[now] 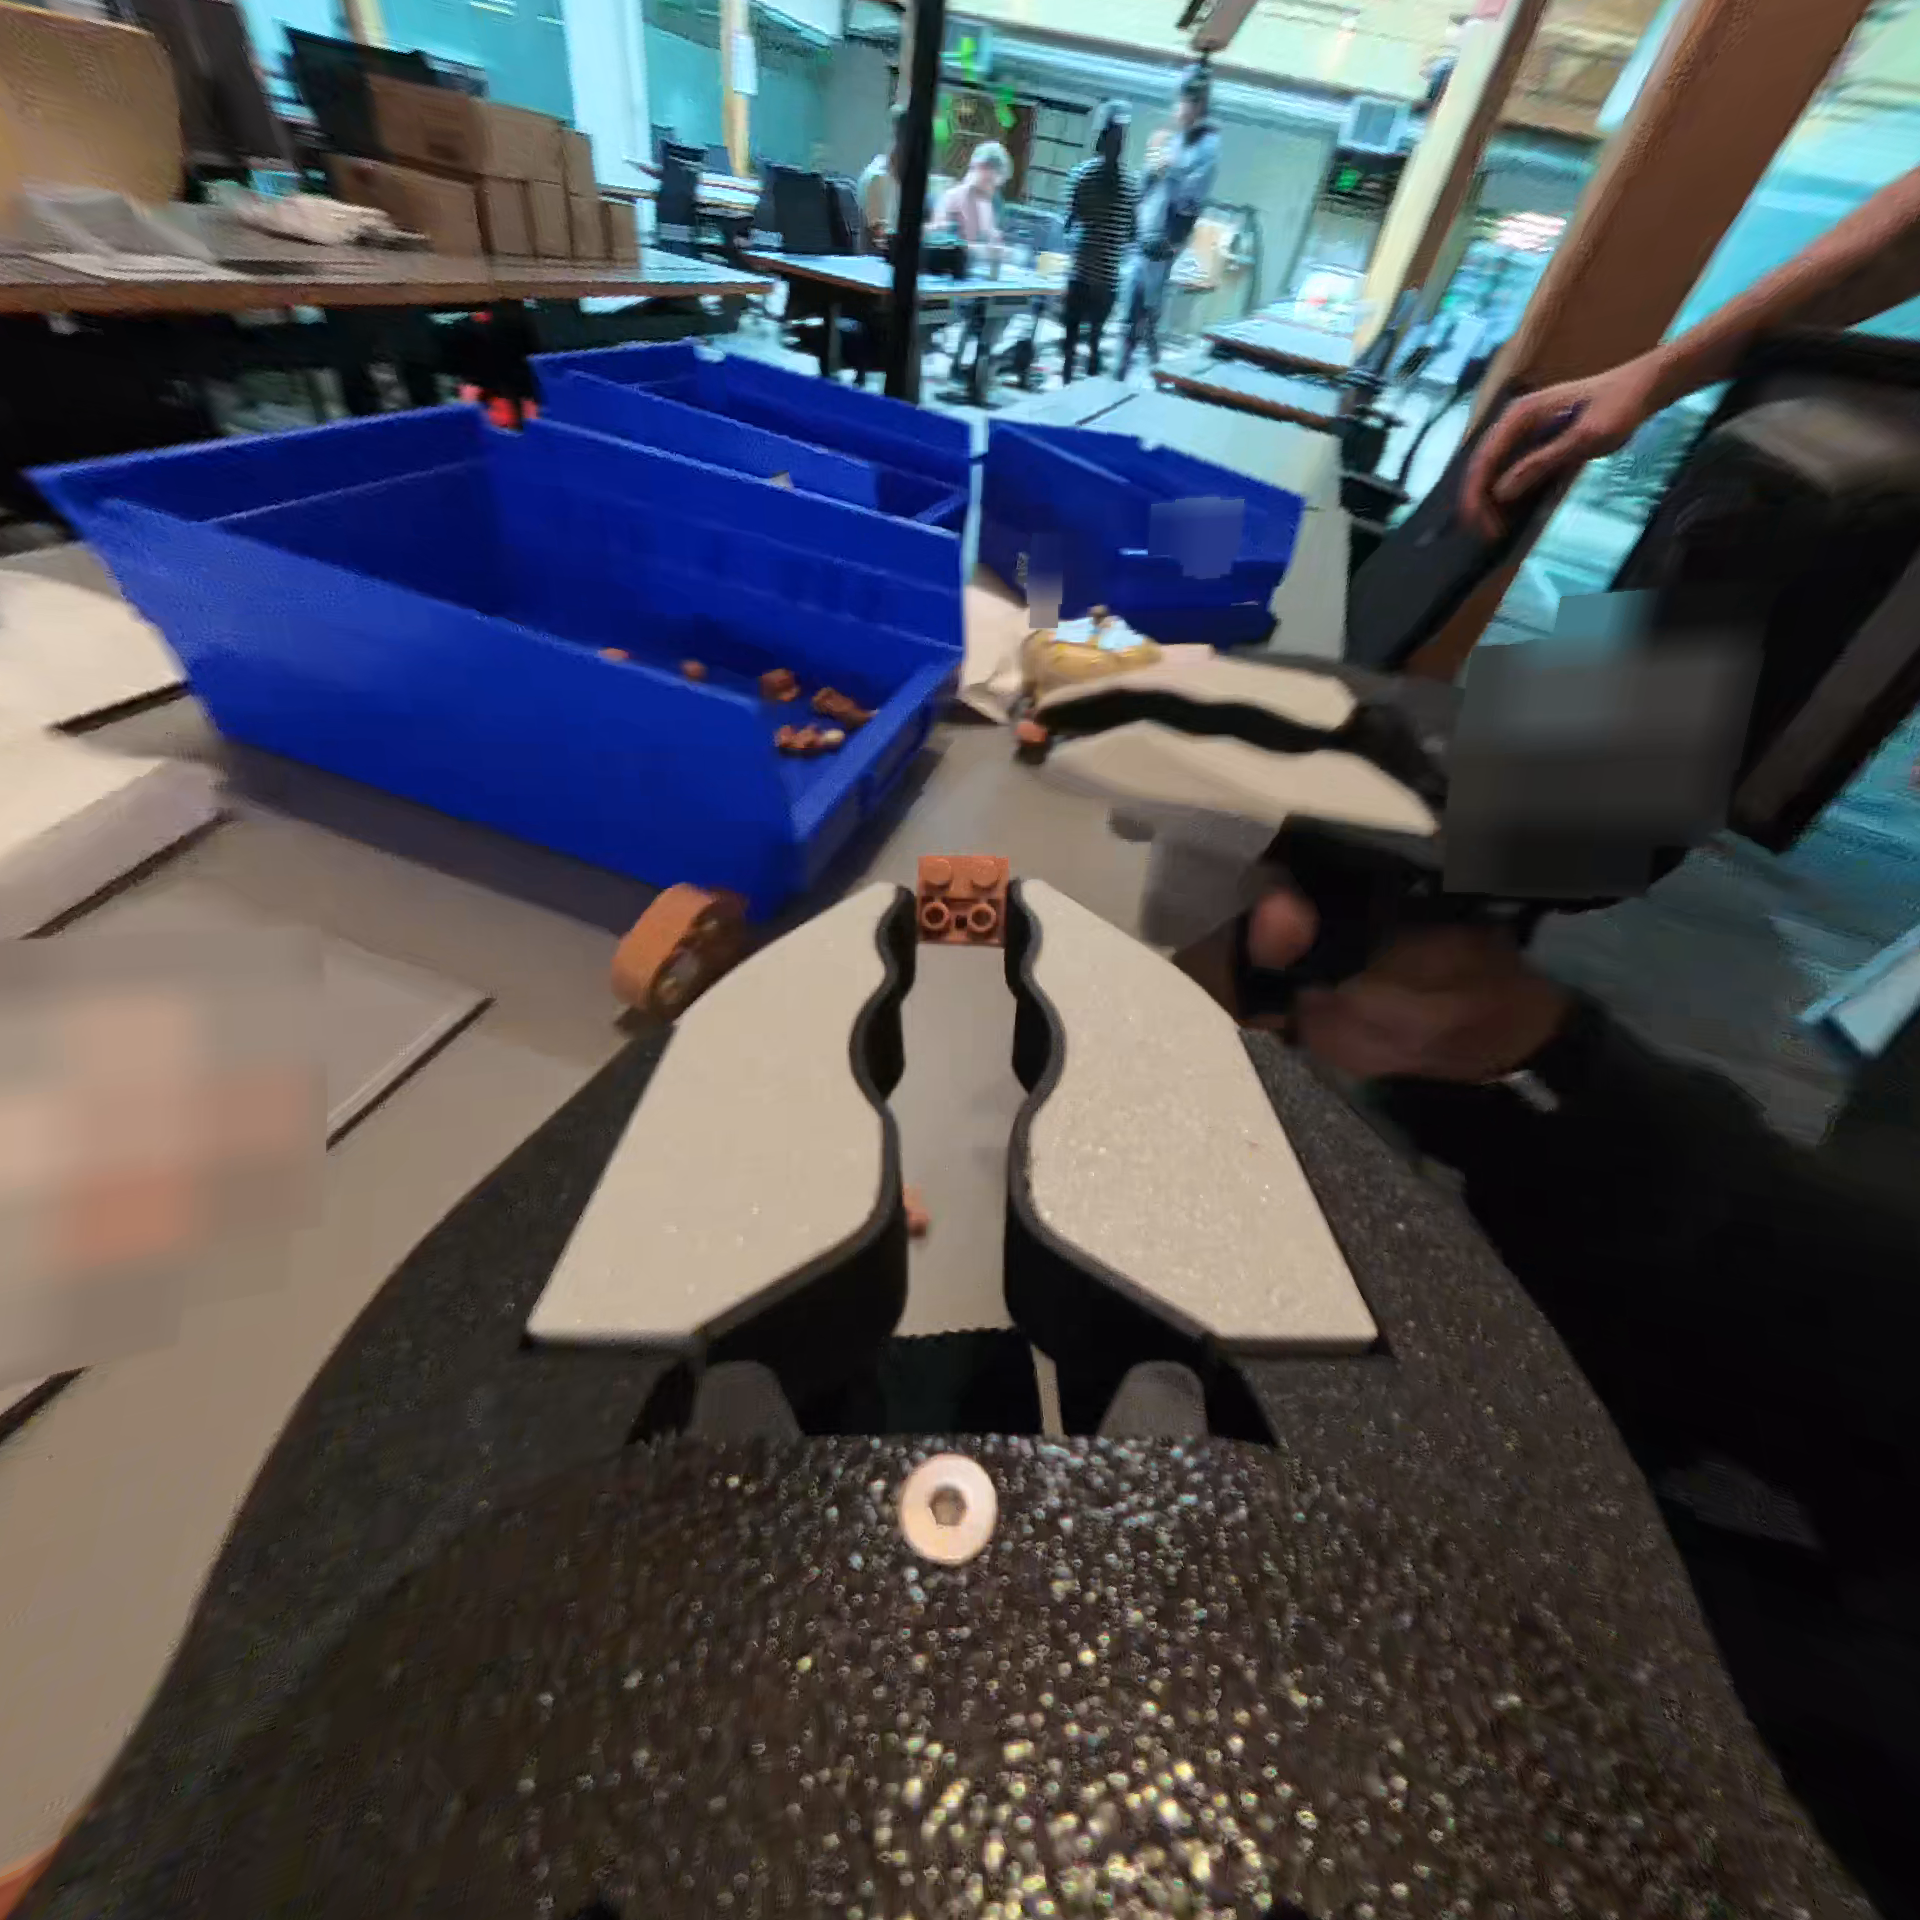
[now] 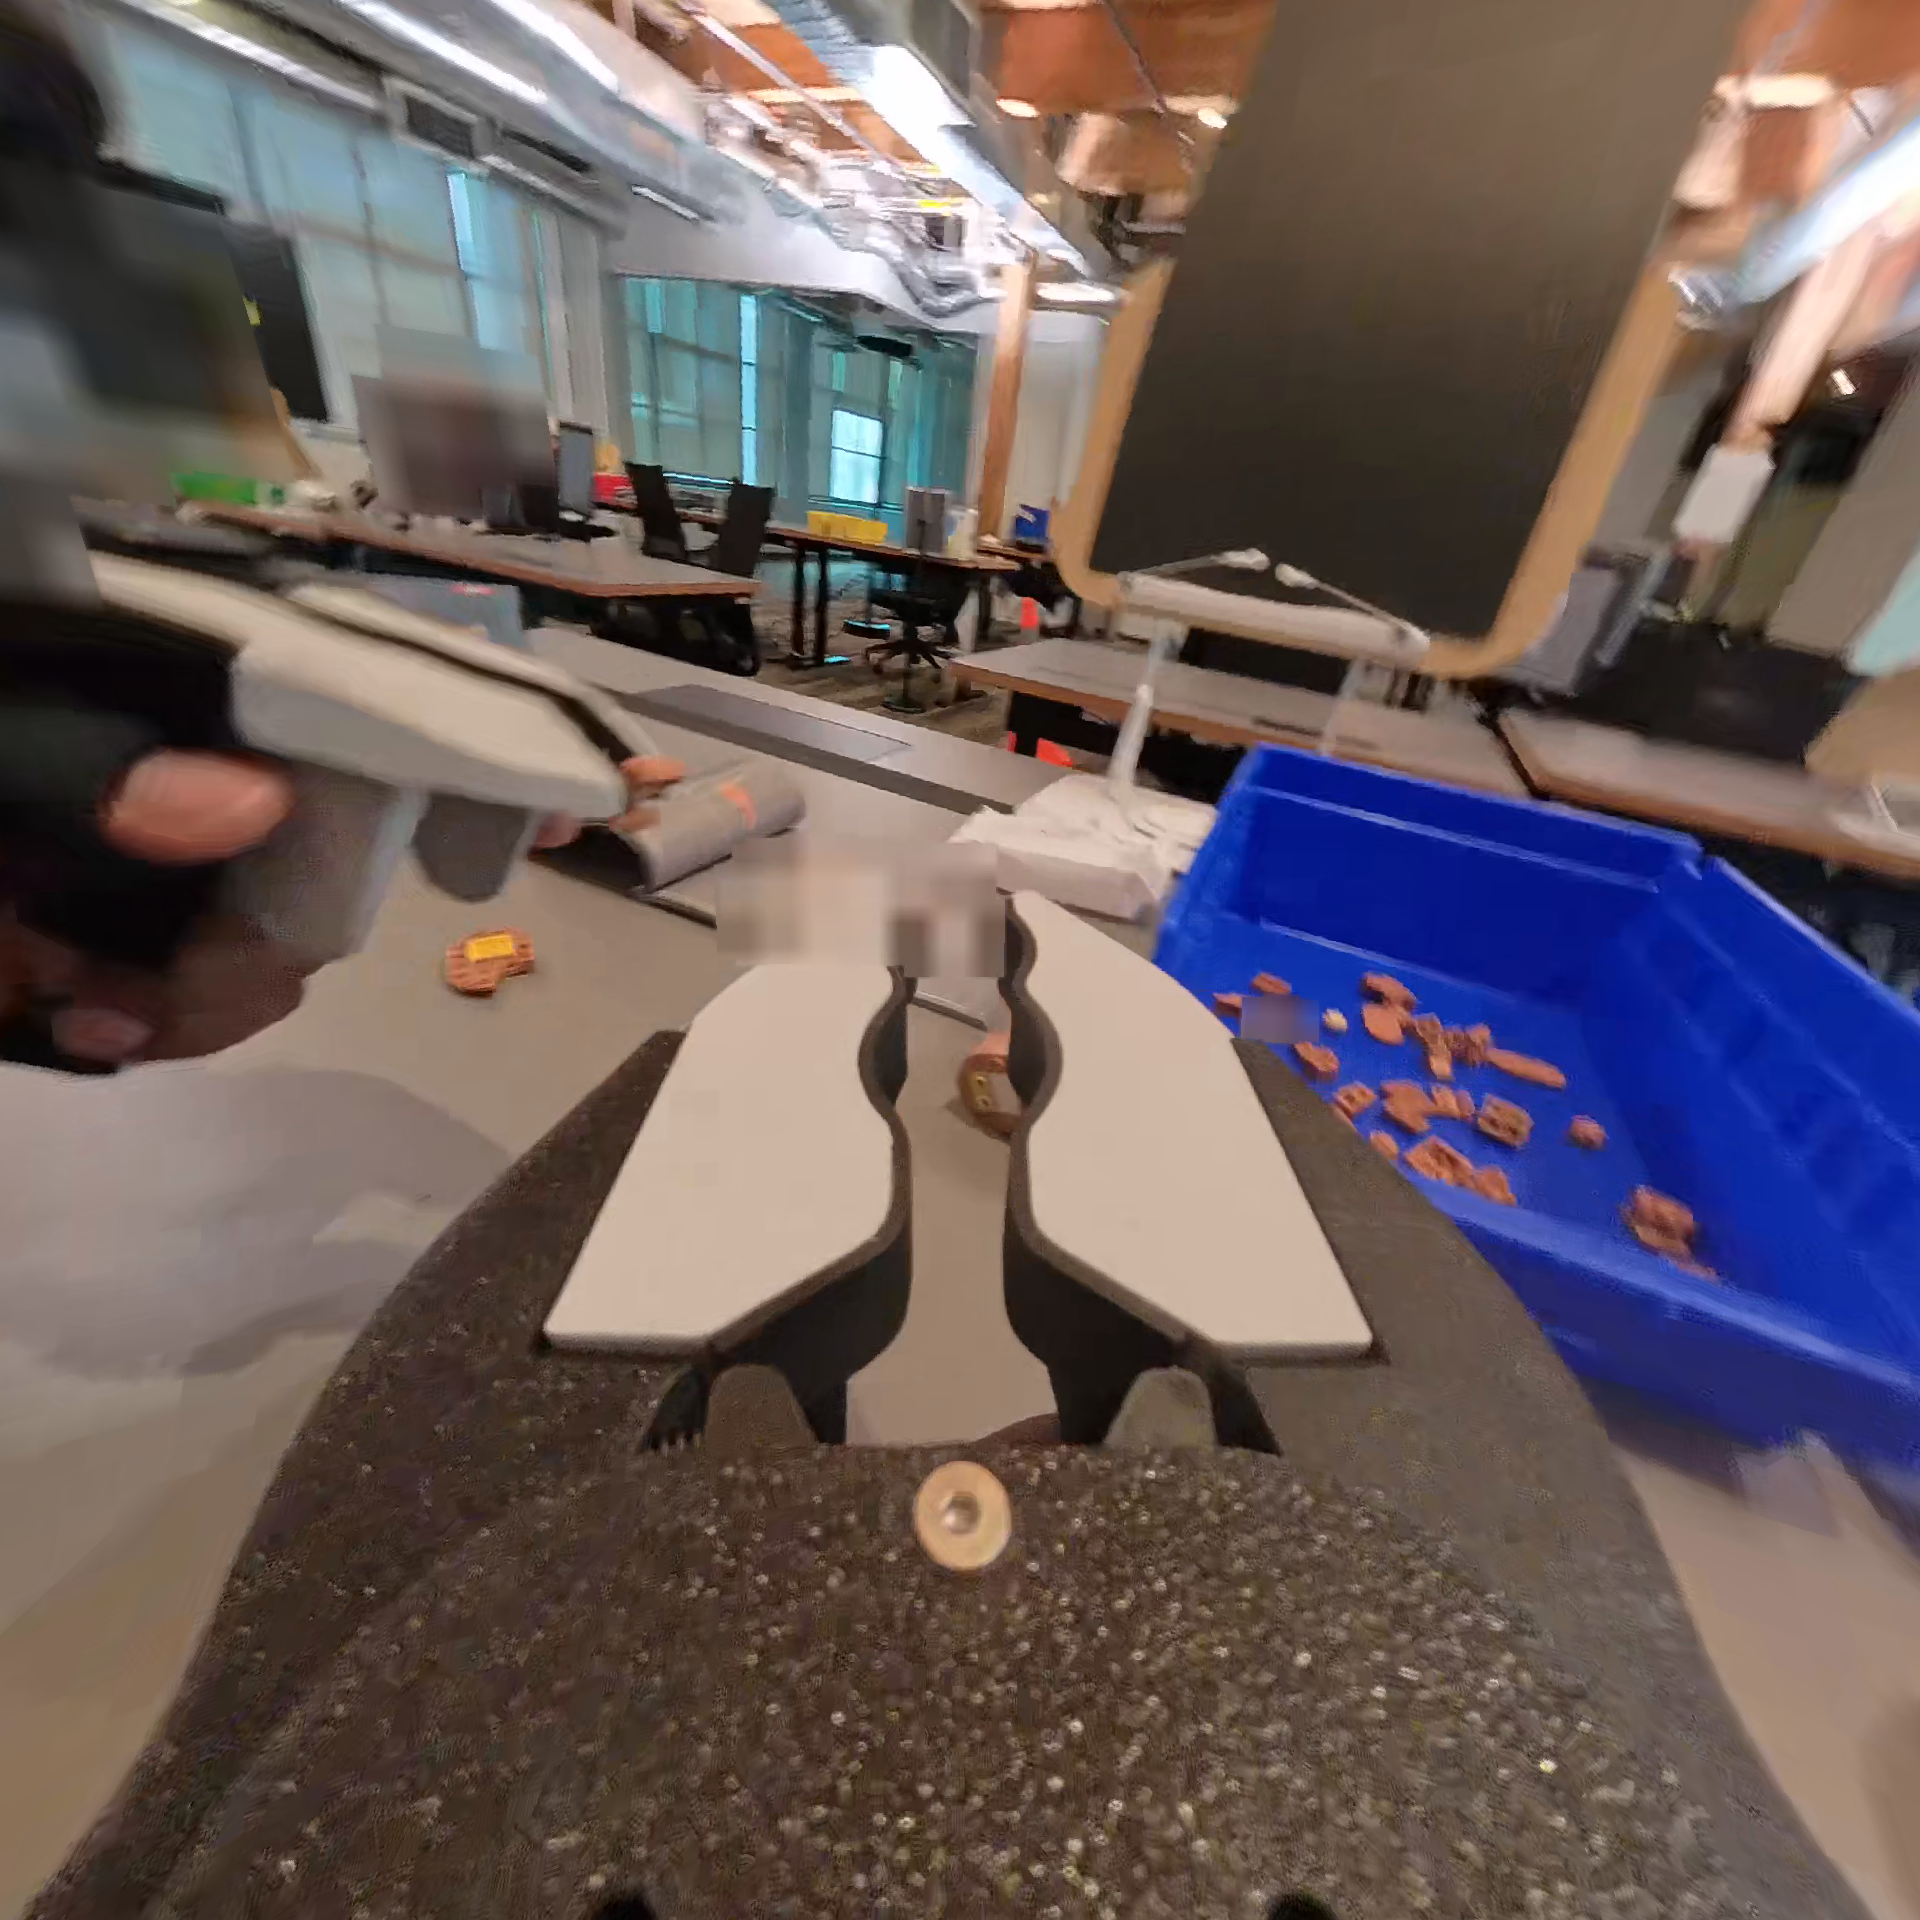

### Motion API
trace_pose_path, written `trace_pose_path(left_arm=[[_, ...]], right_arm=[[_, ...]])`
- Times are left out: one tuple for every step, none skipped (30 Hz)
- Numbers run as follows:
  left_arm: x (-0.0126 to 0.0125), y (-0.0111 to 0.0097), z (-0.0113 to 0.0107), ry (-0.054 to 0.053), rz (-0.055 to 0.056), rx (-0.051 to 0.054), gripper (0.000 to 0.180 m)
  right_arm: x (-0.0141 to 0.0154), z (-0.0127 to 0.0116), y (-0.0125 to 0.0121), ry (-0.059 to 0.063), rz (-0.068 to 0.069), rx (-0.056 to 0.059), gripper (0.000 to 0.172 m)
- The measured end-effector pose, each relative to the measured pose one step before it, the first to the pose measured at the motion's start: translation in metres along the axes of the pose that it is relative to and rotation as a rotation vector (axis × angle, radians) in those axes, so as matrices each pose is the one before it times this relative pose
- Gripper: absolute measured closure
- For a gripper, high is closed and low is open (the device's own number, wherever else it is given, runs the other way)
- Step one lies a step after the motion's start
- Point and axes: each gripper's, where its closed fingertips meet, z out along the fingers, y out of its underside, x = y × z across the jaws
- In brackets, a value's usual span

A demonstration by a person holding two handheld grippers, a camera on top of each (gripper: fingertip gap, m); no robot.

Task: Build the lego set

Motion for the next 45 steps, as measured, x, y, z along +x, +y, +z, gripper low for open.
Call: trace_pose_path(left_arm=[[0.01091,-0.00600,0.00322,0.0566,-0.0331,0.0103,0.164],[0.00689,-0.00395,0.00343,0.0475,-0.0530,0.0085,0.164],[0.00189,-0.00138,0.00254,0.0189,-0.0396,0.0007,0.164],[-0.00061,-0.00018,0.00111,0.0019,-0.0224,0.0005,0.164],[-0.00035,-0.00013,-0.00042,0.0023,-0.0193,0.0062,0.164],[0.00111,-0.00061,-0.00132,0.0144,-0.0271,0.0137,0.165],[0.00142,-0.00070,-0.00175,0.0198,-0.0344,0.0177,0.165],[0.00058,0.00010,-0.00147,0.0169,-0.0366,0.0135,0.165],[-0.00026,0.00125,-0.00106,0.0136,-0.0319,0.0062,0.165],[-0.00102,0.00081,-0.00136,0.0091,-0.0251,0.0067,0.165],[-0.00162,-0.00027,-0.00204,0.0037,-0.0218,0.0108,0.165],[-0.00214,-0.00159,-0.00334,0.0007,-0.0211,0.0166,0.165],[-0.00281,-0.00215,-0.00438,-0.0013,-0.0201,0.0165,0.164],[-0.00378,-0.00251,-0.00541,-0.0060,-0.0152,0.0169,0.165],[-0.00483,-0.00233,-0.00589,-0.0122,-0.0070,0.0143,0.165],[-0.00566,-0.00146,-0.00591,-0.0169,0.0006,0.0097,0.164],[-0.00592,-0.00038,-0.00525,-0.0186,0.0013,0.0064,0.165],[-0.00482,0.00131,-0.00405,-0.0103,0.0002,0.0001,0.164],[-0.00348,0.00274,-0.00252,-0.0014,-0.0045,-0.0057,0.165],[-0.00326,0.00338,-0.00142,-0.0018,-0.0103,-0.0058,0.164],[-0.00321,0.00276,-0.00081,-0.0046,-0.0096,-0.0005,0.164],[-0.00246,0.00286,-0.00015,-0.0045,-0.0042,-0.0028,0.164],[-0.00163,0.00240,-0.00014,-0.0044,0.0006,-0.0022,0.164],[-0.00096,0.00142,-0.00031,-0.0047,0.0041,0.0001,0.164],[-0.00023,0.00125,-0.00037,-0.0041,0.0079,-0.0020,0.164],[0.00056,0.00131,-0.00026,-0.0004,0.0110,-0.0053,0.164],[0.00046,0.00111,-0.00086,-0.0005,0.0117,-0.0059,0.164],[-0.00063,-0.00021,-0.00218,-0.0056,0.0085,0.0022,0.164],[-0.00203,-0.00244,-0.00406,-0.0087,0.0006,0.0141,0.164],[-0.00299,-0.00382,-0.00540,-0.0053,-0.0114,0.0209,0.164],[-0.00368,-0.00476,-0.00588,-0.0022,-0.0212,0.0250,0.164],[-0.00318,-0.00469,-0.00538,0.0014,-0.0241,0.0230,0.164],[-0.00206,-0.00399,-0.00393,0.0059,-0.0241,0.0186,0.164],[-0.00035,-0.00271,-0.00248,0.0096,-0.0200,0.0137,0.164],[0.00038,-0.00140,-0.00108,0.0087,-0.0136,0.0089,0.164],[0.00082,-0.00046,0.00001,0.0074,-0.0106,0.0064,0.164],[0.00188,0.00090,0.00085,0.0138,-0.0097,-0.0011,0.164],[0.00236,0.00172,0.00134,0.0177,-0.0123,-0.0049,0.164],[0.00190,0.00118,0.00130,0.0161,-0.0157,-0.0012,0.164],[0.00167,0.00129,0.00100,0.0141,-0.0121,-0.0033,0.164],[0.00085,0.00105,0.00067,0.0074,-0.0063,-0.0036,0.164],[0.00024,0.00026,0.00022,0.0016,-0.0010,0.0001,0.164],[-0.00004,0.00017,-0.00006,-0.0013,0.0034,-0.0008,0.164],[-0.00067,0.00015,-0.00036,-0.0046,0.0049,-0.0016,0.164],[-0.00115,-0.00001,-0.00046,-0.0062,0.0031,-0.0002,0.165]], right_arm=[[-0.01227,0.00178,-0.00312,-0.0405,-0.0309,0.0210,0.158],[-0.01084,0.00157,-0.00408,-0.0368,-0.0242,0.0259,0.158],[-0.00719,0.00142,-0.00409,-0.0182,-0.0225,0.0239,0.158],[-0.00361,0.00120,-0.00270,-0.0021,-0.0203,0.0152,0.157],[-0.00278,0.00121,-0.00092,-0.0045,-0.0162,0.0045,0.158],[-0.00266,0.00142,0.00070,-0.0077,-0.0129,-0.0034,0.158],[-0.00147,0.00122,0.00151,-0.0016,-0.0100,-0.0062,0.158],[-0.00105,0.00064,0.00070,-0.0006,-0.0075,0.0006,0.158],[-0.00006,-0.00004,0.00009,0.0022,-0.0018,0.0028,0.158],[0.00418,-0.00083,0.00026,0.0229,0.0073,-0.0024,0.158],[0.01286,-0.00275,0.00099,0.0632,0.0249,-0.0087,0.157],[0.02190,-0.00550,0.00139,0.0951,0.0494,-0.0067,0.156],[0.02985,-0.00756,0.00169,0.1133,0.0737,-0.0048,0.156],[0.03372,-0.00782,0.00225,0.1067,0.0890,-0.0103,0.156],[0.03377,-0.00741,0.00043,0.0880,0.0881,-0.0056,0.156],[0.03366,-0.00651,0.00022,0.0896,0.0664,-0.0112,0.156],[0.03121,-0.00501,0.00138,0.0923,0.0308,-0.0231,0.155],[0.02434,-0.00353,0.00124,0.0690,0.0095,-0.0177,0.154],[0.01708,-0.00258,0.00173,0.0445,0.0105,-0.0174,0.154],[0.00964,-0.00170,0.00139,0.0181,0.0118,-0.0127,0.154],[0.00560,-0.00127,0.00154,0.0103,0.0085,-0.0125,0.154],[0.00358,-0.00071,0.00212,0.0114,-0.0033,-0.0149,0.154],[0.00009,-0.00059,0.00250,0.0016,-0.0127,-0.0148,0.154],[-0.00473,-0.00017,0.00400,-0.0181,-0.0130,-0.0213,0.154],[-0.00808,0.00029,0.00537,-0.0306,-0.0132,-0.0270,0.154],[-0.00506,-0.00015,0.00330,-0.0096,-0.0133,-0.0124,0.153],[0.00090,-0.00135,0.00045,0.0157,-0.0108,0.0005,0.153],[0.00812,-0.00225,-0.00185,0.0344,0.0044,0.0064,0.153],[0.01297,-0.00257,-0.00254,0.0319,0.0383,0.0059,0.154],[0.01297,-0.00197,-0.00178,0.0084,0.0726,0.0009,0.154],[0.00923,-0.00154,-0.00066,-0.0125,0.0771,-0.0060,0.154],[0.00429,-0.00176,0.00062,-0.0155,0.0461,-0.0074,0.154],[0.00076,-0.00241,0.00118,-0.0073,0.0133,-0.0001,0.154],[-0.00137,-0.00272,0.00189,-0.0009,-0.0032,0.0008,0.154],[-0.00410,-0.00286,0.00167,-0.0089,-0.0061,0.0019,0.154],[-0.00474,-0.00231,0.00116,-0.0120,-0.0012,0.0031,0.155],[-0.00414,-0.00140,0.00168,-0.0098,0.0009,-0.0027,0.155],[-0.00396,-0.00077,0.00168,-0.0102,-0.0019,-0.0040,0.155],[-0.00380,-0.00045,0.00139,-0.0088,-0.0016,-0.0020,0.155],[-0.00377,-0.00027,0.00144,-0.0083,0.0020,-0.0016,0.155],[-0.00430,0.00008,0.00167,-0.0116,0.0046,-0.0021,0.155],[-0.00493,0.00036,0.00212,-0.0138,0.0030,-0.0040,0.156],[-0.00477,0.00083,0.00245,-0.0129,-0.0006,-0.0058,0.156],[-0.00457,0.00123,0.00280,-0.0118,-0.0026,-0.0084,0.156],[-0.00432,0.00160,0.00284,-0.0129,-0.0004,-0.0103,0.156]])
